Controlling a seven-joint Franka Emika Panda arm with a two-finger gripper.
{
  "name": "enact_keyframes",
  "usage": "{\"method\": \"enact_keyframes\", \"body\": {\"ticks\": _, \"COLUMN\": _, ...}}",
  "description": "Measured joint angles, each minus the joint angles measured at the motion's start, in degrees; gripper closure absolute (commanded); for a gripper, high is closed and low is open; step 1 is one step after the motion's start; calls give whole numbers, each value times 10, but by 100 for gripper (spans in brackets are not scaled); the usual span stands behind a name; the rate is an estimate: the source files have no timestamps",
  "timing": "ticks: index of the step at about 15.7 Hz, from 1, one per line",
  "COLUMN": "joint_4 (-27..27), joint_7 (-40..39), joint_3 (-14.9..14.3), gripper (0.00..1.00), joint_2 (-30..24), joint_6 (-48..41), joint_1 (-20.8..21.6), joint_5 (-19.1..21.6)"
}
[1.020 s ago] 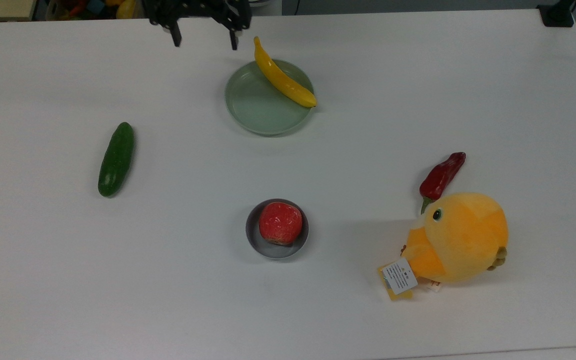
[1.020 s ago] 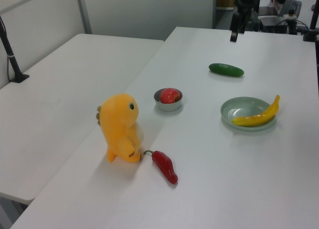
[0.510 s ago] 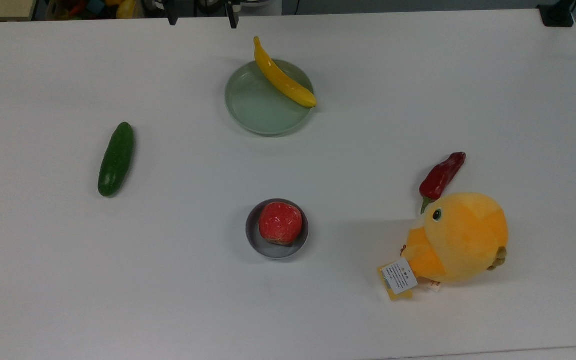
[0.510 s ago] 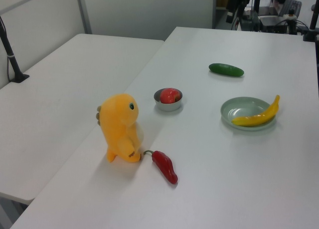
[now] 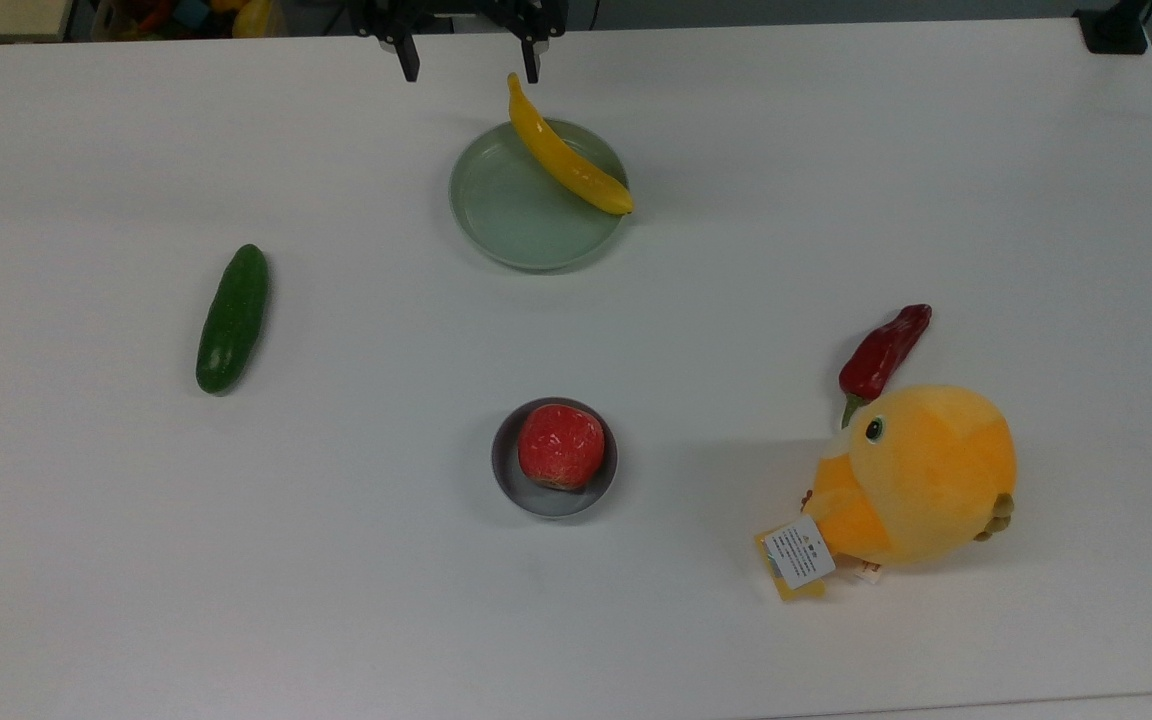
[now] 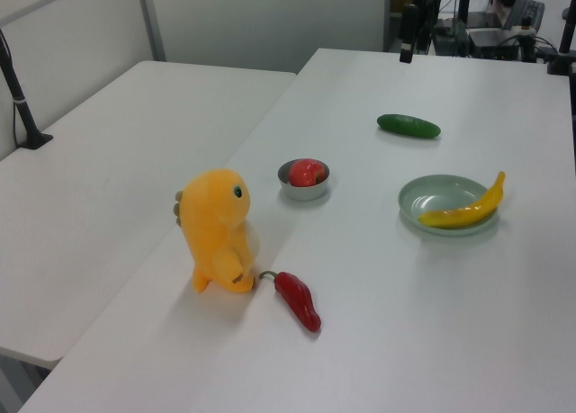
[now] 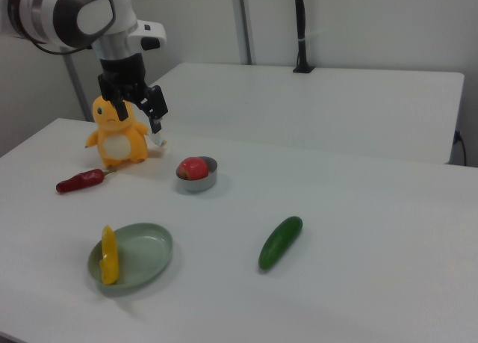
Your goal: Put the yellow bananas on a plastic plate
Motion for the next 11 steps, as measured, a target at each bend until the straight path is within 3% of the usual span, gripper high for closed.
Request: {"method": "enact_keyframes", "body": {"ticks": 11, "joint_4": -37, "joint_7": 0, "joint_3": 5, "gripper": 0, "joint_2": -27, "joint_6": 36, "joint_1": -1, "joint_5": 0}}
